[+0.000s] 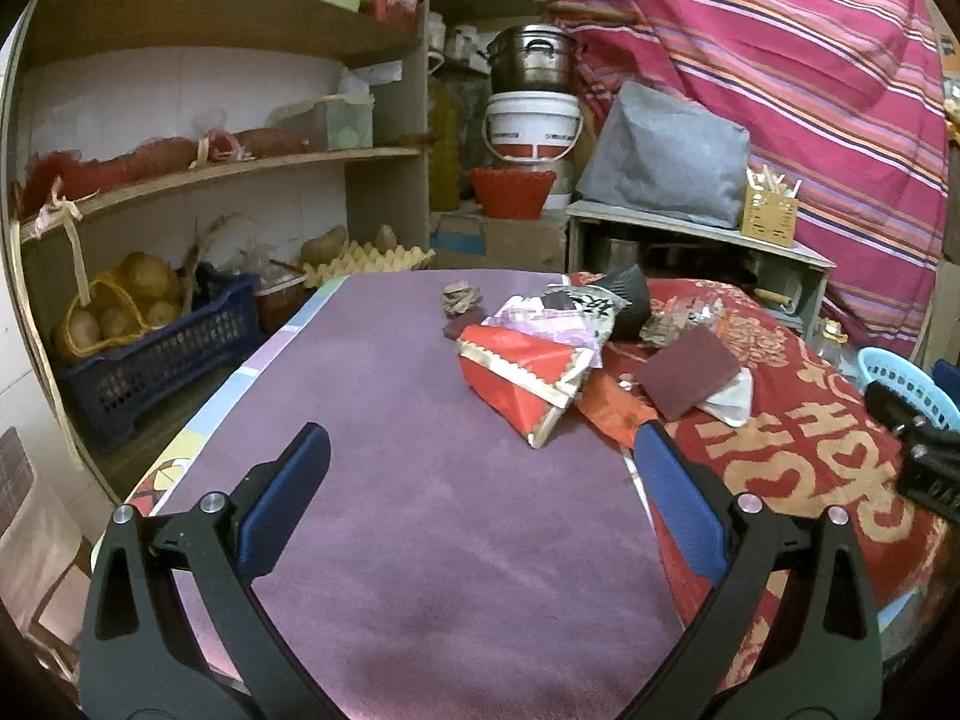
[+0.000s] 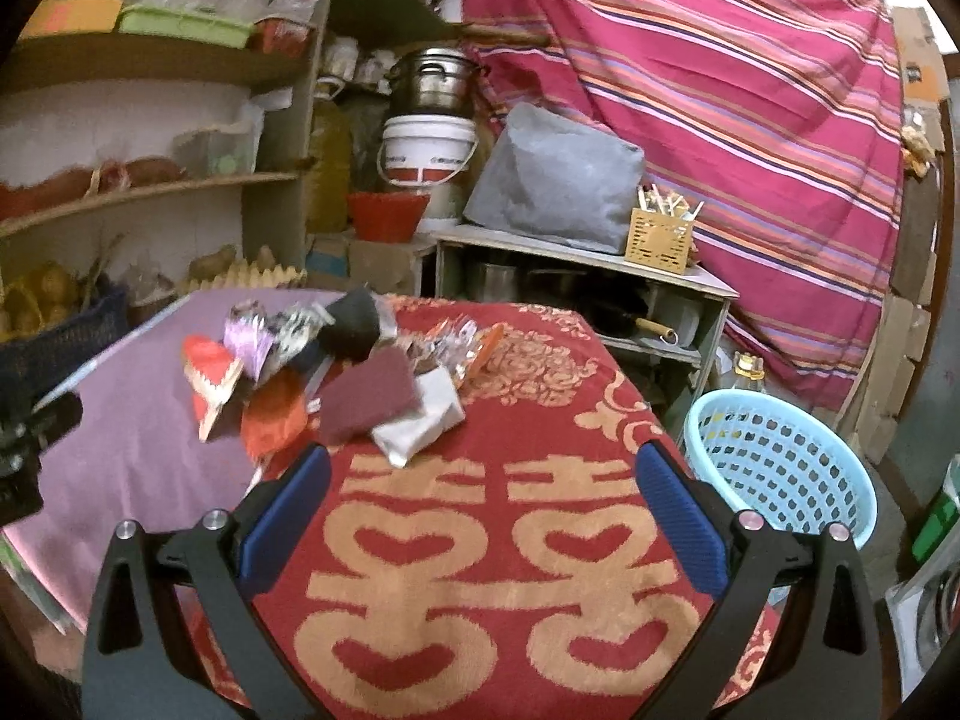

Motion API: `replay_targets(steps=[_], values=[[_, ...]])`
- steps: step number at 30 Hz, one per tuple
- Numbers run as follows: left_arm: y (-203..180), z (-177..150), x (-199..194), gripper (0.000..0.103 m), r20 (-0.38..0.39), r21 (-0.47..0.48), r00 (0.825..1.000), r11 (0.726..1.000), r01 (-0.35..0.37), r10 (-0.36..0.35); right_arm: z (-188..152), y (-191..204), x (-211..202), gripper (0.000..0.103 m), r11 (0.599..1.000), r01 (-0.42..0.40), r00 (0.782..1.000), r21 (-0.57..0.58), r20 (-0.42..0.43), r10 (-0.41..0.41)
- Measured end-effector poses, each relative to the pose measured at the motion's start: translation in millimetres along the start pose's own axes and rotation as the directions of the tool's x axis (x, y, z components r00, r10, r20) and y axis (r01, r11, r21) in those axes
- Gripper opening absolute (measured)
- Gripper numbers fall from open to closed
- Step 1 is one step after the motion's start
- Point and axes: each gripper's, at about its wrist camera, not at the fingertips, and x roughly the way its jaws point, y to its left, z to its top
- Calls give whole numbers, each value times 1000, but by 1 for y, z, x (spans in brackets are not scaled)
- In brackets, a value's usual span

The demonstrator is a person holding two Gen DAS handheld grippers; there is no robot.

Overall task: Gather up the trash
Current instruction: 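Close the left tool on the red-and-gold wrapper while the right tool nears the scouring pad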

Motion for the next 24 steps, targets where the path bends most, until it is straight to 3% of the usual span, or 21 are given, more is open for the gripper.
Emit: replay_targets(steps=[9,14,24], values=[[4,47,30,98,-30,-31,1000,1000,0,-1,42,-8,36,99,1000,14,999,-6,-40,-15],[-4,67,57,98,-44,17,998,999,-39,40,63,-11,65,99,1000,5,998,-15,-63,-6],[-14,43,118,98,-183,59,983,998,11,-1,45,2,130,99,995,-58,983,-80,-177,43]])
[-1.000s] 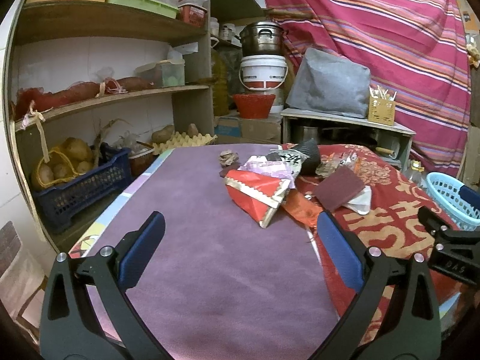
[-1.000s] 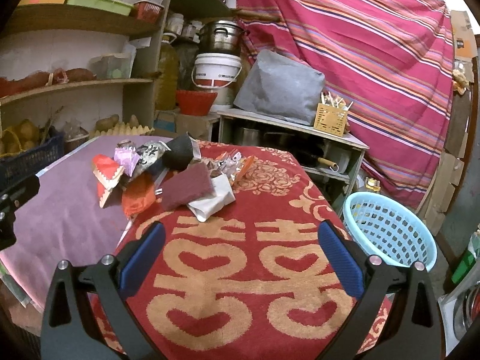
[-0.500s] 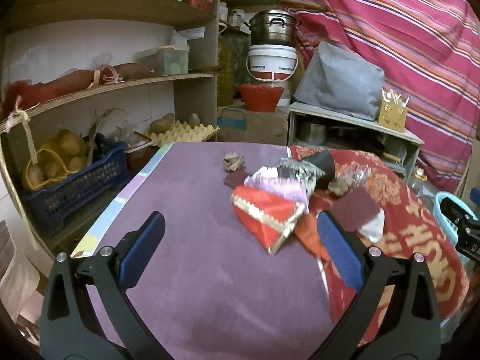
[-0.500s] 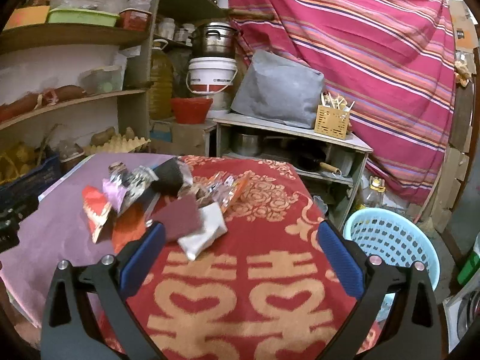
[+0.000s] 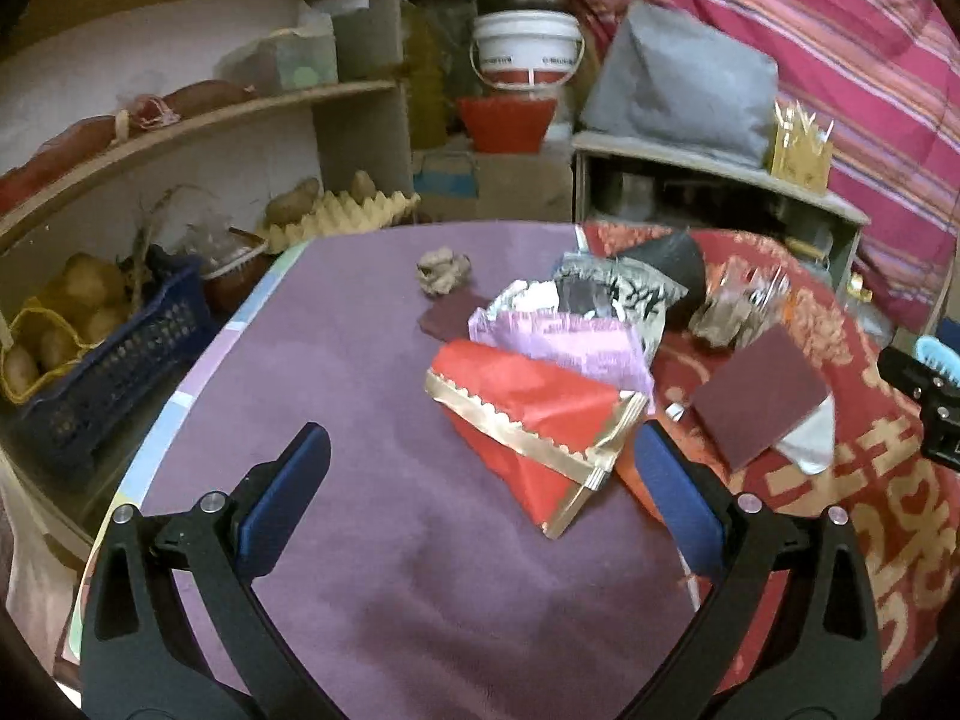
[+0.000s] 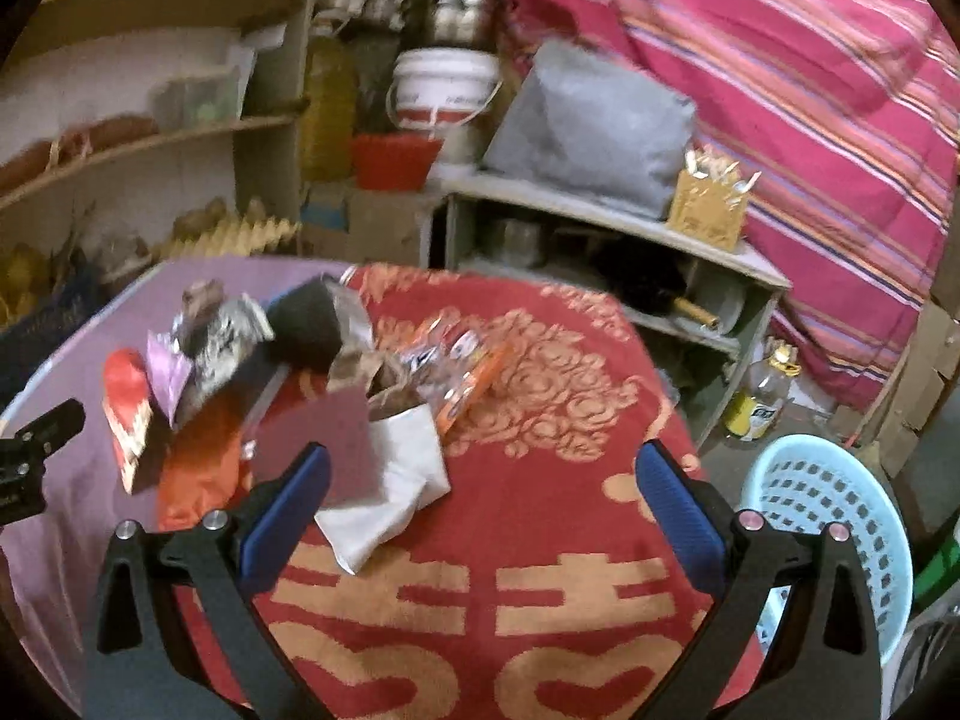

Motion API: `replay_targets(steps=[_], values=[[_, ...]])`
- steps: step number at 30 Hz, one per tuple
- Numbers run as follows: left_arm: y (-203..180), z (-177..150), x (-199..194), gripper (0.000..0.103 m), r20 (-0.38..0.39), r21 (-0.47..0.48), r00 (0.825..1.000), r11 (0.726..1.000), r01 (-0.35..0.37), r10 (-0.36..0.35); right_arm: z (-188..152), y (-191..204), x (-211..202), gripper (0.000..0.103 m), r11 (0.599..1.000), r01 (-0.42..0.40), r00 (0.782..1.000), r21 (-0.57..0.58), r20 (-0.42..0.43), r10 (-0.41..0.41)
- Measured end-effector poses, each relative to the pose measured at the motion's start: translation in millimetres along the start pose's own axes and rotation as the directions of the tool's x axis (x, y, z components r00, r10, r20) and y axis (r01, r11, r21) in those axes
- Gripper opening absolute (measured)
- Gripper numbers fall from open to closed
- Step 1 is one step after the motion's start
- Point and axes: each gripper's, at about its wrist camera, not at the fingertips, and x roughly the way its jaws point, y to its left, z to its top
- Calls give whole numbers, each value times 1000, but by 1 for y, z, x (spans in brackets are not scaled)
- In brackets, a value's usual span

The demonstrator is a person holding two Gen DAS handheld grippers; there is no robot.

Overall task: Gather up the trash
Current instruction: 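Close the left tool on the red-and-gold wrapper while the right tool nears the scouring pad, then grasp the maroon scouring pad with the right tool while the left tool holds the red wrapper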

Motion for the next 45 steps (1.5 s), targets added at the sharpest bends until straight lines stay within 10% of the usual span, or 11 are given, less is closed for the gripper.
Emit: replay_targets(steps=[14,24,45], values=[[-21,-6,32,98,-53,73,998,997,23,-19,-1,-2,31,99,997,26,997,77,-75,-20],[-17,-6,44,49,-113,55,991,995,78,-72,-3,9,39,99,998,17,996,62,-94,-11],[29,-5,23,27,-73,-6,997,1000,2,-2,-13,72,50,99,994,-89,986,-69,-145,78]])
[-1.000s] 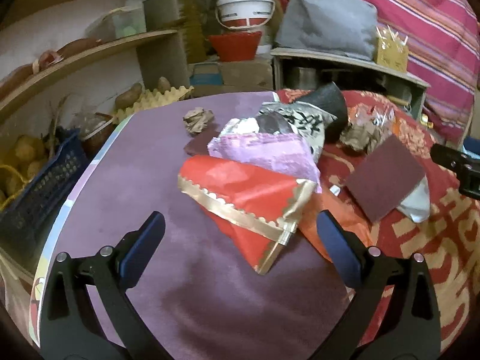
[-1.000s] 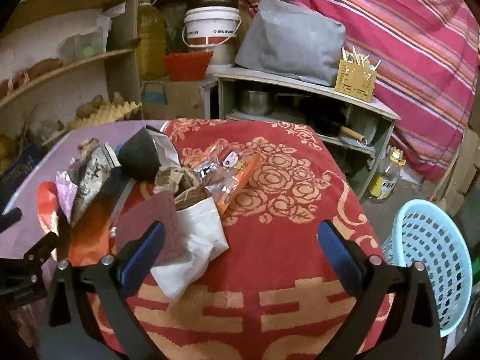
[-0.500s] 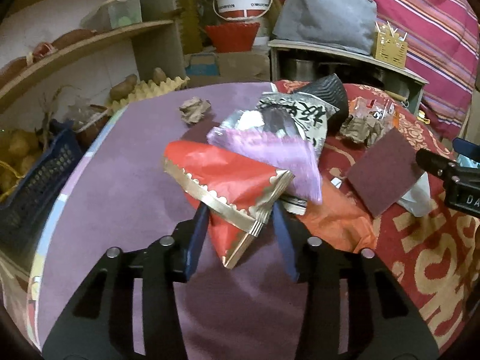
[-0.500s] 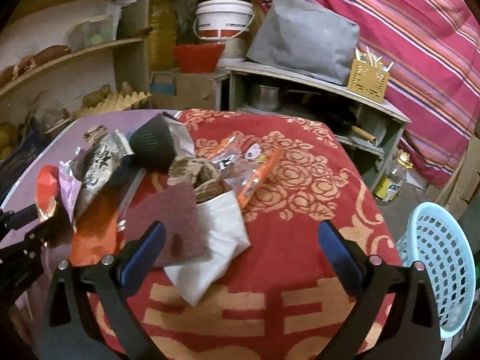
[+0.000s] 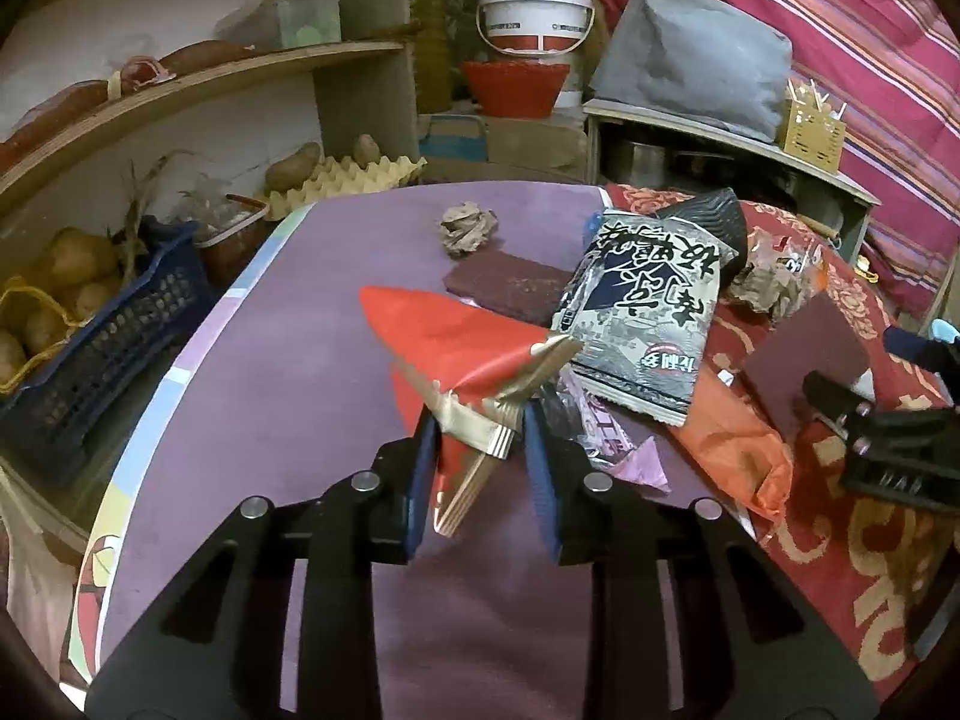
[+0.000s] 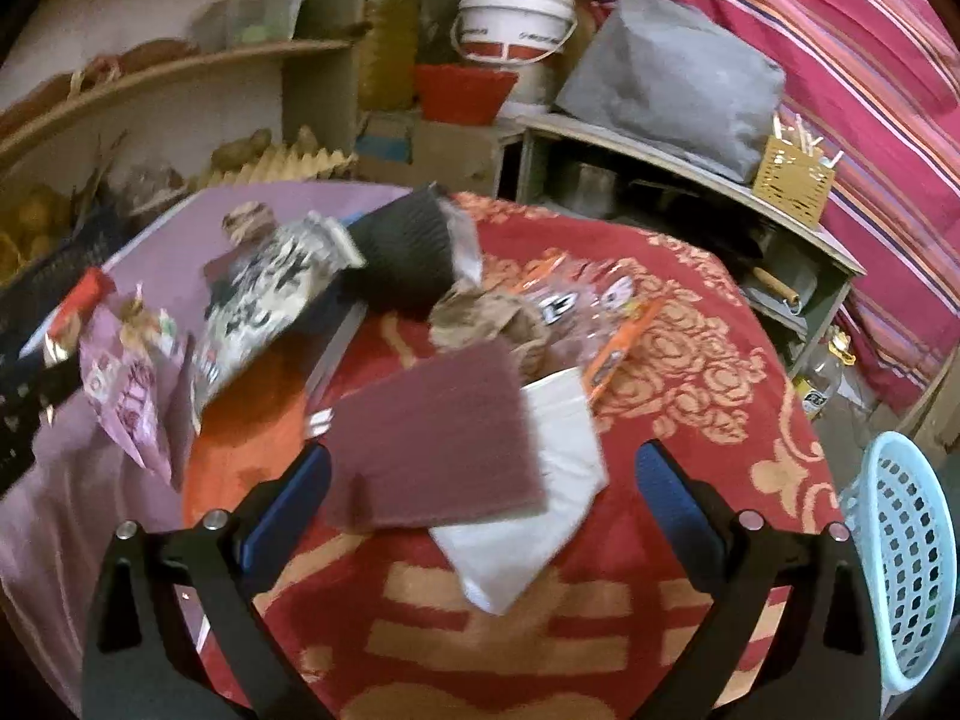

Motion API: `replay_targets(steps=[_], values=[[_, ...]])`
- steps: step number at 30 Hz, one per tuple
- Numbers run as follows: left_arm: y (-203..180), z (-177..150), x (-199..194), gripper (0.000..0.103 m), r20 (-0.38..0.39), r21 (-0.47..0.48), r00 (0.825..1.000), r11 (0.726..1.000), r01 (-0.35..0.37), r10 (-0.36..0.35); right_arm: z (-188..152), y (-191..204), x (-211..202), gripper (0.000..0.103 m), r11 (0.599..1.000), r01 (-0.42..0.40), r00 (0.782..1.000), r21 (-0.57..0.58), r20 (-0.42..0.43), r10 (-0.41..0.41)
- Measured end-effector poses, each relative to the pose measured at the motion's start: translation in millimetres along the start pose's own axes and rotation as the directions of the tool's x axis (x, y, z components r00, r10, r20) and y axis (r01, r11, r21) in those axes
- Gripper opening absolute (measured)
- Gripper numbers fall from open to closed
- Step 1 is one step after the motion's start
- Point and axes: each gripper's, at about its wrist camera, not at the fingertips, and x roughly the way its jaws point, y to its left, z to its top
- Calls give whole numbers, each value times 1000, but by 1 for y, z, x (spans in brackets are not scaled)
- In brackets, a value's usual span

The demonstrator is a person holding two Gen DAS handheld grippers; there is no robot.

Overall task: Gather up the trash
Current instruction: 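Grasp the maroon scouring pad with the right tool while the left tool holds the red wrapper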

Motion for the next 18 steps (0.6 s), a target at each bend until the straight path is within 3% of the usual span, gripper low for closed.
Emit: replay_targets(steps=[18], values=[[6,-2,4,26,-1,4,999,999,-38,38,-3,16,19,98,997,46,995,-55,-88,-50]])
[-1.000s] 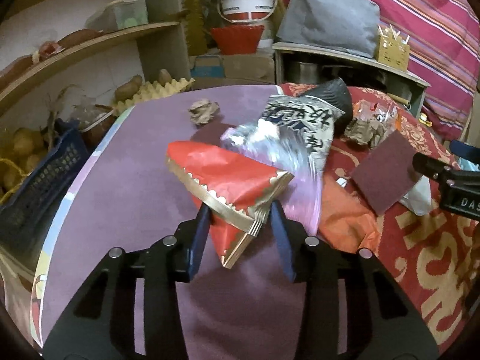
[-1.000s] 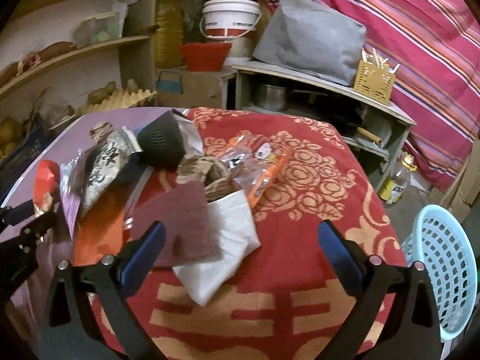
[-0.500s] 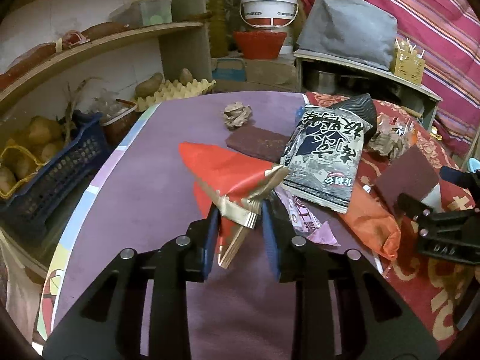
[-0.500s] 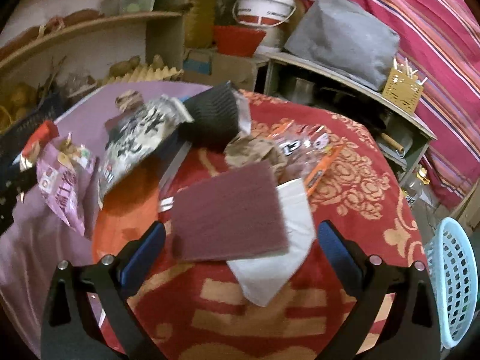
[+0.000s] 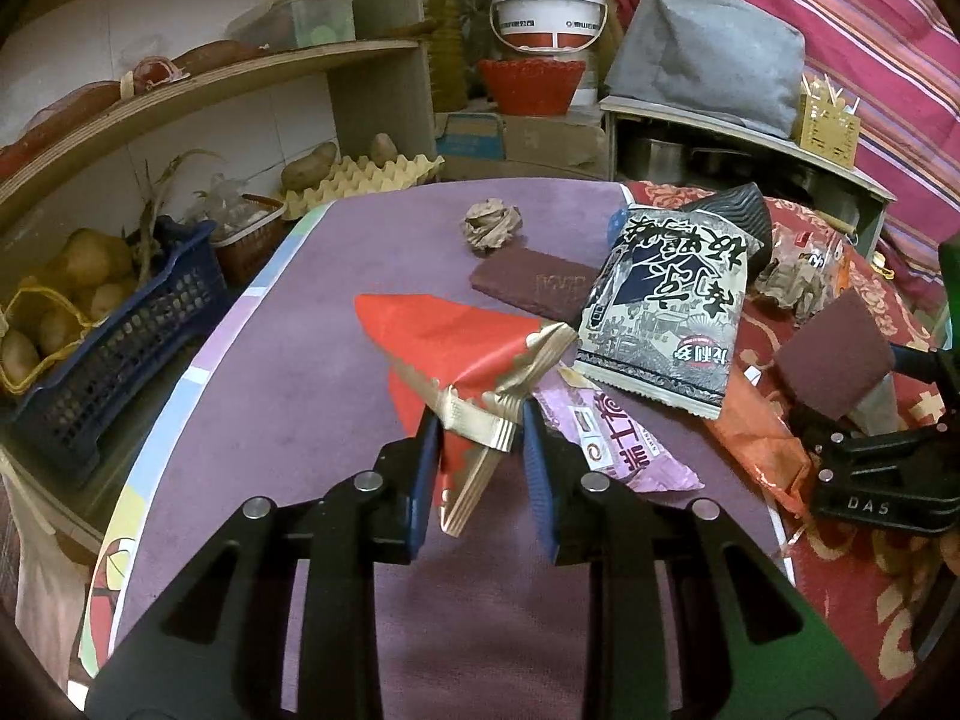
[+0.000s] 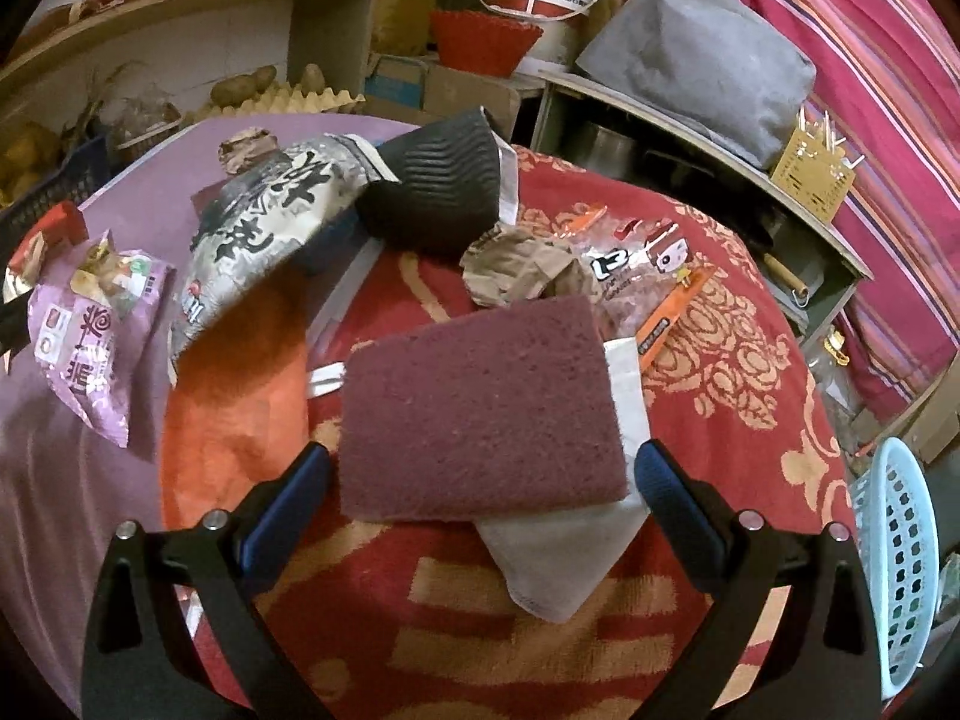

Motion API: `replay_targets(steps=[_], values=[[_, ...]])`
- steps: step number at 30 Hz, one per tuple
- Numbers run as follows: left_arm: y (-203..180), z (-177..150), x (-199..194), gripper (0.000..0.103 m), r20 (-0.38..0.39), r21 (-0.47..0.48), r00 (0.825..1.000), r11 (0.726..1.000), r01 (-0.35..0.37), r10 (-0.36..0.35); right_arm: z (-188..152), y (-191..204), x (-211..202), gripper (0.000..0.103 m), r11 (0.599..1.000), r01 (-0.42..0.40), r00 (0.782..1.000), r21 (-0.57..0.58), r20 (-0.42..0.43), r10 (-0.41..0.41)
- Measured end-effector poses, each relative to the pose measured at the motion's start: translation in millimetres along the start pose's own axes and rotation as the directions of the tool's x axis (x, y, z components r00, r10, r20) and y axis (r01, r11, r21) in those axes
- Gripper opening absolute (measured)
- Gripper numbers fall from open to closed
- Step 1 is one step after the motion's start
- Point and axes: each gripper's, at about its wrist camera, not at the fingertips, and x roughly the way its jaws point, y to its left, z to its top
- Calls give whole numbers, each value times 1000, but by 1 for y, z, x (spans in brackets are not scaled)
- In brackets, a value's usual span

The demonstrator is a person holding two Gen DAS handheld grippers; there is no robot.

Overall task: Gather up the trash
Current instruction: 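Grasp the maroon scouring pad with the right tool while the left tool holds the red wrapper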

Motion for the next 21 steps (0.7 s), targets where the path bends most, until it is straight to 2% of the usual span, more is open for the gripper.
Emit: replay_targets(steps=[6,10,15,17,18,21], values=[[2,-1,-1,25,2,-9,1000,1000,0,0,0,-3,-1,78,1000,-10,1000,-13,10,10],[3,0,-4,25,7,-8,1000,1000,-3,3,1,-8,-3,56,999,-50,999,6,13,50],[4,0,-10,24,16,-8,1000,1000,-10,10,0,-13,-7,45,995,-96,995,24,21,95],[5,0,-12,24,17,-10,1000,1000,-12,13,0,-17,-10,44,993,-116,993,33,30,115],[4,0,-14,24,18,-11,1000,1000,-14,14,0,-19,-11,37,991,-127,991,39,33,126],[6,0,-20,24,28,-18,999,1000,-16,17,-1,-27,-15,33,984,-166,986,68,42,164]])
